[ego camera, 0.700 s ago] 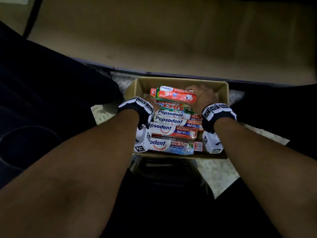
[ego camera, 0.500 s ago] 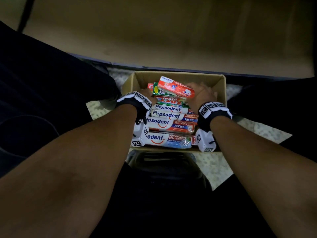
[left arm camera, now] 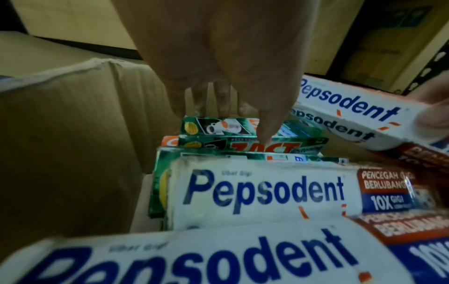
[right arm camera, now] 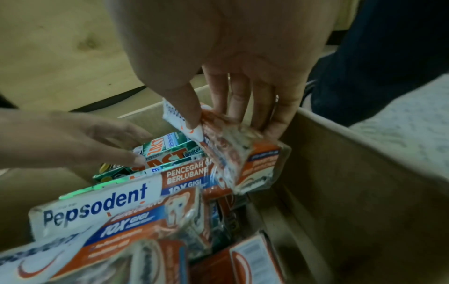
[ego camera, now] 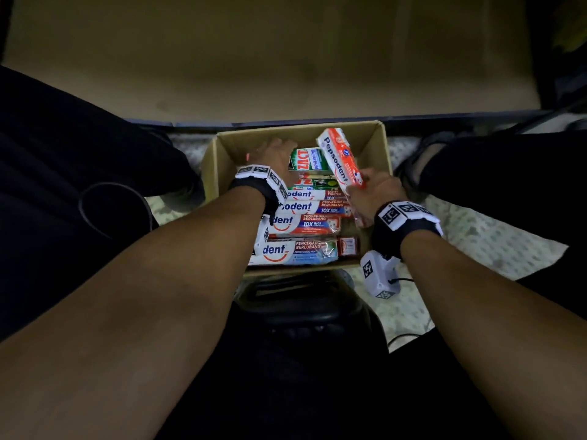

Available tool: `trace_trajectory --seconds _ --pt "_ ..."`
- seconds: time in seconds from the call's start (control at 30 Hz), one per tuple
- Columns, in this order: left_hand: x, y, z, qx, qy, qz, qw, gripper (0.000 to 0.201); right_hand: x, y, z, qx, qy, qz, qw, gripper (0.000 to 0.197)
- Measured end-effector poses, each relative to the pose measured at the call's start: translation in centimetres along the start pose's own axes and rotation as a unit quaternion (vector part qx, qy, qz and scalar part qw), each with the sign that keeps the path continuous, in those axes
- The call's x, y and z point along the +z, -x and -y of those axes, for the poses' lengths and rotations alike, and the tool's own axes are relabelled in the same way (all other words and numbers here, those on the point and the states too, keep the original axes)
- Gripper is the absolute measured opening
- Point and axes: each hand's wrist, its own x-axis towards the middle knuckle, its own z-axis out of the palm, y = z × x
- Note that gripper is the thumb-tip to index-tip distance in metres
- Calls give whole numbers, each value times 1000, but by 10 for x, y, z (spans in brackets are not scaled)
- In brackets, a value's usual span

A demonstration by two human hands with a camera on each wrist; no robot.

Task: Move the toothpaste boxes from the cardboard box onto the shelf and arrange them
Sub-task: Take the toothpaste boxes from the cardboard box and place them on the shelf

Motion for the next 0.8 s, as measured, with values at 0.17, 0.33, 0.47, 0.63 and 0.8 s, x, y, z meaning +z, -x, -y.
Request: trace_trajectory --seconds 0.17,0.33,0.47,0.63,0.8 --pt "-1 -11 0 14 -84 37 996 71 -1 4 -7 39 -66 -4 997 35" --pt "-6 -9 -4 5 -83 30 996 62 -5 4 -6 30 -66 1 997 34" --pt "-18 6 -6 16 -107 -19 994 55 -8 7 -3 20 -58 9 998 35" --pt "-40 32 -3 -5 -69 -75 995 55 -10 11 2 10 -72 10 997 35" --pt "-35 56 -7 -102 18 -33 994 58 -7 18 15 7 -75 19 997 35"
